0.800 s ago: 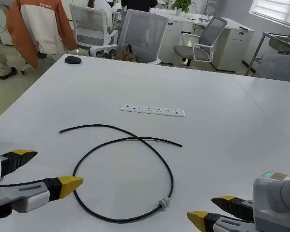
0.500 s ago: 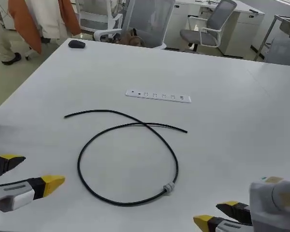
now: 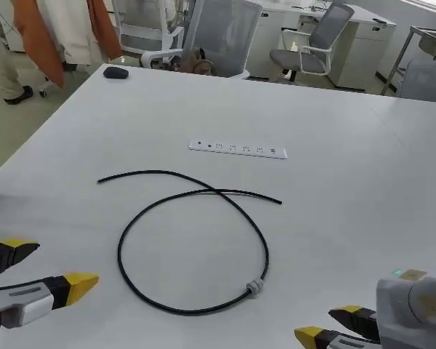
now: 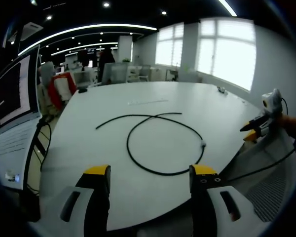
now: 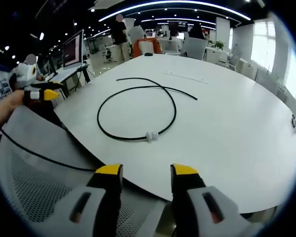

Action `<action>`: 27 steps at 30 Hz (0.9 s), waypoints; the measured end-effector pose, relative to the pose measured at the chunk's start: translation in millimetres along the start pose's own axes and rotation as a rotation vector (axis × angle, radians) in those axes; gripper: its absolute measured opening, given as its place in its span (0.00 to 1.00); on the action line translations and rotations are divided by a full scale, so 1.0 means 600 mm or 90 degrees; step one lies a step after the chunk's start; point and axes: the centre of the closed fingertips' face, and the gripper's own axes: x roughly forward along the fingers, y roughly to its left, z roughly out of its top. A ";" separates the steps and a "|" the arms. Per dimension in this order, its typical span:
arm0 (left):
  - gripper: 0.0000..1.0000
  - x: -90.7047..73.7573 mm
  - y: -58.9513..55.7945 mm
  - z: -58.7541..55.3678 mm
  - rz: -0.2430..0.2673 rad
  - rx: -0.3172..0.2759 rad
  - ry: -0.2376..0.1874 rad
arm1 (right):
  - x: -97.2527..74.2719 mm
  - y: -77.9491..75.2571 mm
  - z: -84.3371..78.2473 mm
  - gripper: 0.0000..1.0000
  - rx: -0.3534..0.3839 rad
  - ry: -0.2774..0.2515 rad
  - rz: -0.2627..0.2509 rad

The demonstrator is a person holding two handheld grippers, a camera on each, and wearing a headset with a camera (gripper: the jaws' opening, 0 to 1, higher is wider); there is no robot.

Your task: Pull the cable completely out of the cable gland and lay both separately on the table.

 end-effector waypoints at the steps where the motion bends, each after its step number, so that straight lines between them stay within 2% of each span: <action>1: 0.65 0.000 -0.001 -0.001 -0.002 0.000 0.002 | 0.001 0.001 -0.001 0.40 0.000 0.002 0.003; 3: 0.65 0.001 -0.002 -0.002 -0.007 -0.004 0.003 | 0.003 0.003 -0.007 0.39 -0.001 0.016 0.008; 9: 0.63 0.000 0.001 -0.002 -0.003 -0.008 0.002 | 0.004 0.005 -0.008 0.39 0.000 0.019 0.014; 13: 0.63 0.000 0.001 -0.004 -0.005 -0.009 0.006 | 0.004 0.006 -0.008 0.39 0.000 0.018 0.015; 16: 0.64 0.000 0.003 -0.003 -0.002 -0.007 0.004 | 0.003 0.008 0.000 0.39 0.008 0.000 0.021; 18: 0.63 0.000 0.001 -0.002 -0.006 -0.012 -0.001 | 0.004 0.009 -0.003 0.39 0.007 0.005 0.022; 22: 0.61 0.000 0.003 -0.006 -0.005 -0.004 0.009 | 0.004 0.009 -0.004 0.39 0.008 0.007 0.024; 25: 0.60 -0.001 -0.001 -0.001 -0.011 -0.011 -0.002 | 0.005 0.010 -0.006 0.39 0.010 0.009 0.027; 27: 0.59 0.000 -0.001 -0.006 -0.009 -0.007 0.009 | 0.005 0.010 -0.006 0.39 0.012 0.009 0.027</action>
